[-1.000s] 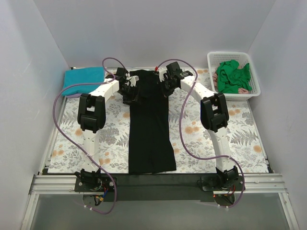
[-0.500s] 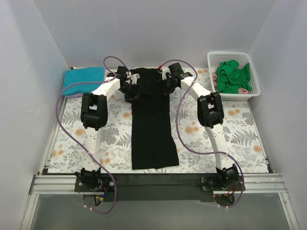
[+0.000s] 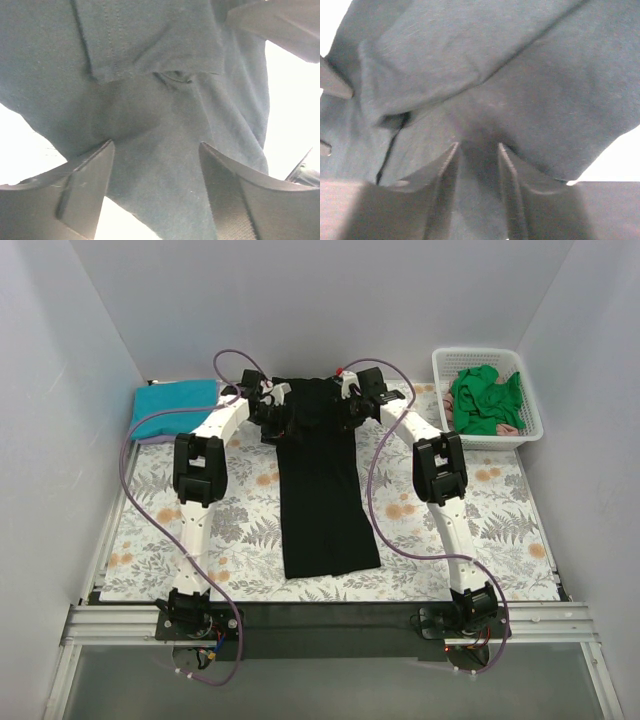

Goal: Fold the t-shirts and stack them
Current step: Fold the tshirt

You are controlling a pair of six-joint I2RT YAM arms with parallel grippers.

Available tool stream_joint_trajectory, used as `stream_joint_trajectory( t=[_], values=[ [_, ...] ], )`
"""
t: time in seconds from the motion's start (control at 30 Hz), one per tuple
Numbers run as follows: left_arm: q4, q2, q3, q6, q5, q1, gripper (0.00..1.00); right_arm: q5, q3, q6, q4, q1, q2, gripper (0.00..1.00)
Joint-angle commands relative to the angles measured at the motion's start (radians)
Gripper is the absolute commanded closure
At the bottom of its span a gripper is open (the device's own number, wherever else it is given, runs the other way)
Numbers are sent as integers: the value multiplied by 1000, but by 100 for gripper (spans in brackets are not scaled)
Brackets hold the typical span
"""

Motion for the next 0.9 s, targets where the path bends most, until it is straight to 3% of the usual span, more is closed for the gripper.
stream_joint_trajectory(
  t=[0.0,0.03,0.13,0.23,0.3,0.4,0.5,0.53,0.63,0.73,0.87],
  values=[
    [24,-100,0,45,3,16,27,-94,12,-7,40,-4,-133,51],
    [51,-174,-3,49,4,18,21,-104,3,-13,40,-4,-165,44],
    [116,-361,-58,91,6,22,6,-120,-59,-51,40,-3,-335,35],
    [192,-588,-173,161,-13,24,5,-86,-183,-163,39,8,-547,28],
    [240,-710,-337,210,-14,22,5,-57,-301,-270,39,16,-702,24],
    [353,-941,-579,252,6,21,2,1,-466,-359,39,19,-889,3],
    [397,-1130,-767,276,19,10,2,-52,-626,-529,8,20,-1076,2],
    [356,-1205,-790,339,56,9,2,-64,-721,-645,-35,25,-1171,2],
    [213,-1310,-894,480,115,-16,3,-3,-911,-790,-137,92,-1321,2],
    [61,-1379,-1029,642,122,-65,5,81,-1116,-842,-229,173,-1436,4],
    [-8,-1502,-1268,799,101,-143,9,142,-1353,-870,-250,305,-1564,9]
  ],
)
